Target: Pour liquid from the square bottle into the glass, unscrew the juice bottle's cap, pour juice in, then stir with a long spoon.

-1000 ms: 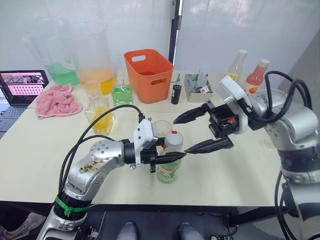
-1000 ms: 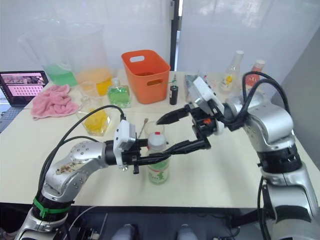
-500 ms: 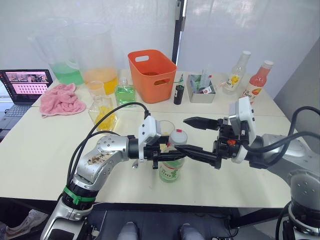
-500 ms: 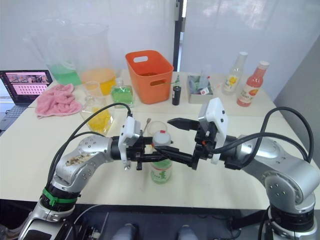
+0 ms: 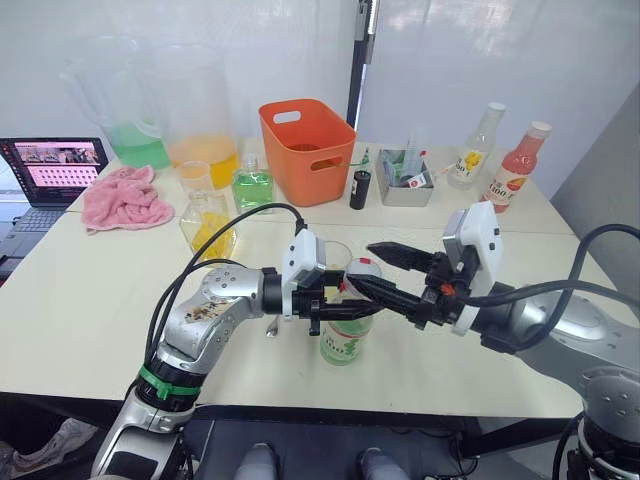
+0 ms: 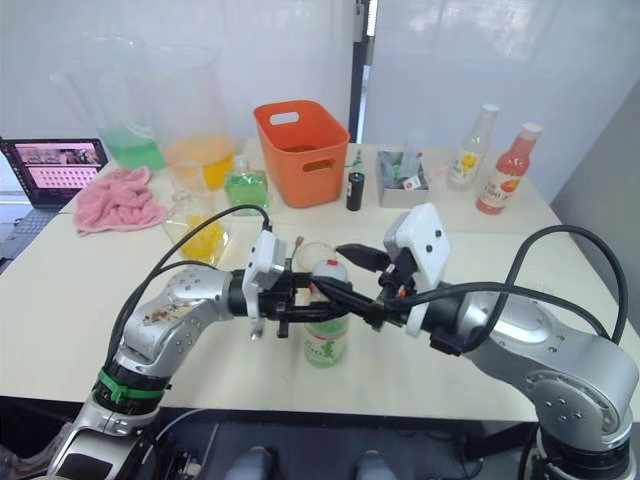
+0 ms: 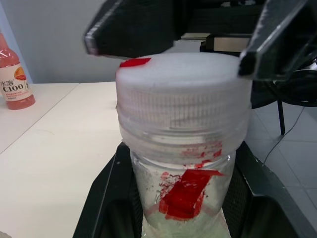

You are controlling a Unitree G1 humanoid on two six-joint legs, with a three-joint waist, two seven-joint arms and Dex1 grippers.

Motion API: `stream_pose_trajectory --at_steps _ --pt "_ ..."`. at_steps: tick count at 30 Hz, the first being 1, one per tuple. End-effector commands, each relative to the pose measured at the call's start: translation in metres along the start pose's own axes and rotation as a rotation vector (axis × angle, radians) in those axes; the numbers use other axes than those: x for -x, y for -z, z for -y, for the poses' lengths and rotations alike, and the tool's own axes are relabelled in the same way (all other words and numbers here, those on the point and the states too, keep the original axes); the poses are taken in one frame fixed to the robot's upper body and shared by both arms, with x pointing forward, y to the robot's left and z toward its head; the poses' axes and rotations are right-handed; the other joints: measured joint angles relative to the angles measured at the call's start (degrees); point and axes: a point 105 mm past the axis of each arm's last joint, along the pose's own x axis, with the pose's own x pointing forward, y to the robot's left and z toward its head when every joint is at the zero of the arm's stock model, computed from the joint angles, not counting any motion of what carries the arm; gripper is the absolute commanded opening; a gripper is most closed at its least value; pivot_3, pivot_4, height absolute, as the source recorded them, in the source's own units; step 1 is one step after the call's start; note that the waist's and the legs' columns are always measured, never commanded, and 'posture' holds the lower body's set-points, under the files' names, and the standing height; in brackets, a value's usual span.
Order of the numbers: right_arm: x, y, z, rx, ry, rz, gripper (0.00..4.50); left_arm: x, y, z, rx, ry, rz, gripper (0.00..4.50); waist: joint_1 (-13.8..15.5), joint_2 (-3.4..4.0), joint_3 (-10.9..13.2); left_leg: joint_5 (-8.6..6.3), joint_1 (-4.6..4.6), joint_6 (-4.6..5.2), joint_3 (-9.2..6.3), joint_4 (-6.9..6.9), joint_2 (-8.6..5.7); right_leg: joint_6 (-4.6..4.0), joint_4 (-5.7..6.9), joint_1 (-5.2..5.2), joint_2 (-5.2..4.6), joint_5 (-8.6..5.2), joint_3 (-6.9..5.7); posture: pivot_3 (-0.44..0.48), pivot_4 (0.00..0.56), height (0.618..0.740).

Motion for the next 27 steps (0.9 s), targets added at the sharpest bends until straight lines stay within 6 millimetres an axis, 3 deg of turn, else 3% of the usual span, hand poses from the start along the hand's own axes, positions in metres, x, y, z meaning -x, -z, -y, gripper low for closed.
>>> stream_pose_trajectory --at_steps 1,5,9,12,14,22,23,27 --pt "0.0 -0.001 -0.004 0.014 -0.021 -0.009 1.23 -0.008 0.013 0.008 0.034 0.033 -0.039 1.52 0.0 -0.01 0.0 0.0 0.01 0.0 0.0 0.0 0.0 0.0 -0.02 0.03 0.0 0.0 0.0 0.0 0.15 0.725" --pt "-0.001 0.002 -0.005 0.017 -0.058 -0.033 0.02 -0.006 0.012 0.007 0.029 0.011 -0.041 1.52 -0.1 -0.01 0.0 0.0 0.04 0.0 0.0 -0.01 0.01 0.0 -0.04 0.06 0.0 0.0 0.0 0.0 0.15 0.725" --pt "-0.003 0.0 -0.006 -0.008 -0.101 -0.011 0.02 -0.004 0.011 0.007 0.029 -0.008 -0.044 1.52 -0.1 -0.03 -0.1 0.0 0.1 0.0 -0.01 0.0 0.01 -0.01 -0.1 0.16 0.0 0.0 -0.01 0.0 0.15 0.725" --pt "-0.004 -0.01 -0.009 -0.082 -0.175 0.062 0.8 -0.003 0.01 0.007 0.029 -0.02 -0.045 1.52 -0.2 -0.03 -0.1 0.0 0.12 0.0 -0.01 -0.01 0.01 -0.02 -0.19 0.22 0.0 0.01 -0.01 0.0 0.15 0.725" --pt "-0.003 -0.014 -0.012 -0.088 -0.203 0.072 1.55 -0.002 0.01 0.008 0.029 -0.023 -0.046 1.52 -0.2 -0.02 -0.1 0.0 0.11 0.0 -0.01 -0.03 0.01 -0.04 -0.28 0.27 0.0 0.03 -0.01 0.0 0.15 0.725" --pt "-0.001 -0.018 0.0 -0.033 -0.144 0.054 4.26 0.0 0.008 0.01 0.026 -0.031 -0.046 1.52 -0.2 -0.02 -0.1 -0.01 0.06 0.01 -0.02 -0.11 0.01 -0.03 -0.53 0.32 0.0 0.05 -0.02 0.0 0.15 0.725" --pt "-0.001 -0.016 0.002 -0.026 -0.13 0.043 4.49 0.001 0.008 0.01 0.025 -0.031 -0.047 1.52 -0.3 -0.02 -0.1 -0.01 0.06 0.01 -0.02 -0.11 0.01 -0.03 -0.53 0.32 0.0 0.05 -0.02 0.0 0.15 0.725" --pt "0.0 -0.013 0.004 -0.016 -0.108 0.019 4.49 0.002 0.007 0.011 0.025 -0.029 -0.049 1.52 -0.3 -0.02 -0.1 -0.01 0.07 0.01 -0.02 -0.11 0.01 -0.03 -0.53 0.31 0.0 0.05 -0.02 0.0 0.15 0.725"
